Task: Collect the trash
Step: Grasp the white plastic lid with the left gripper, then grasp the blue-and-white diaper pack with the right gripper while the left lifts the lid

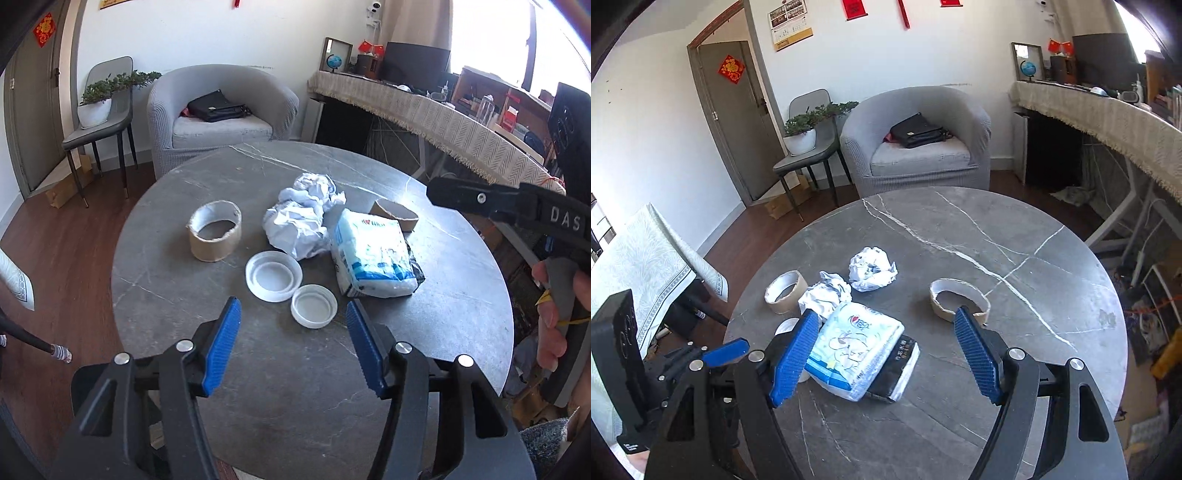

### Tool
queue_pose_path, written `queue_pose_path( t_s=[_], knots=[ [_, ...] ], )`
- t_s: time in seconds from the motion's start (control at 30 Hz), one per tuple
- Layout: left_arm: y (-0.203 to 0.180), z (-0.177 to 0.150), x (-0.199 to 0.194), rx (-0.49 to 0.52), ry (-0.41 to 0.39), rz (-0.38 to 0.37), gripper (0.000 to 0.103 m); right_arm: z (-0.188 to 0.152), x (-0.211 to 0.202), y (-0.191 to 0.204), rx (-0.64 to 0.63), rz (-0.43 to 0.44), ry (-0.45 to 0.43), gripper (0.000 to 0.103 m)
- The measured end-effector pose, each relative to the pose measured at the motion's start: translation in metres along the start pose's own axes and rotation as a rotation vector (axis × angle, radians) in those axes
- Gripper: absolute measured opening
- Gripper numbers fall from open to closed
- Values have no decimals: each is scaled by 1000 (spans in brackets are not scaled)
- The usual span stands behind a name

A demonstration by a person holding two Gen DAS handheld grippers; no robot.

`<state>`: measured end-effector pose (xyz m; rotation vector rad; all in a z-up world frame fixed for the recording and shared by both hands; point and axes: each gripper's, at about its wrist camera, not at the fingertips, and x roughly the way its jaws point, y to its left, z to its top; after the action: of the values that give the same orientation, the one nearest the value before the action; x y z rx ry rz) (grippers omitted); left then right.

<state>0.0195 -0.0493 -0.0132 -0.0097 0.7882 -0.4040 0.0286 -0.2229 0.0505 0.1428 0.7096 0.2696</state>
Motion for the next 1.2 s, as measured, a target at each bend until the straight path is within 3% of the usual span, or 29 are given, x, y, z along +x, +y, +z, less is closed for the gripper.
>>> queue_pose_path(
  t_s=[0.3, 0.5, 0.67, 0.87, 1.2],
  knots=[
    [-9, -3, 20, 19, 33, 35, 55, -3, -9, -15, 15, -2, 0, 77],
    [-18, 0, 24, 20, 29, 19, 33, -5, -7, -12, 9, 2, 10, 77],
    [-15, 2, 22, -9, 23, -8, 33, -7, 0, 0, -7, 35, 32, 77],
    [3, 7, 3, -42, -29, 3, 33, -10, 13, 22, -39, 52, 62, 77],
    [32, 6, -17, -72, -50, 18, 33, -13, 37, 42, -26, 55, 121, 77]
  ],
)
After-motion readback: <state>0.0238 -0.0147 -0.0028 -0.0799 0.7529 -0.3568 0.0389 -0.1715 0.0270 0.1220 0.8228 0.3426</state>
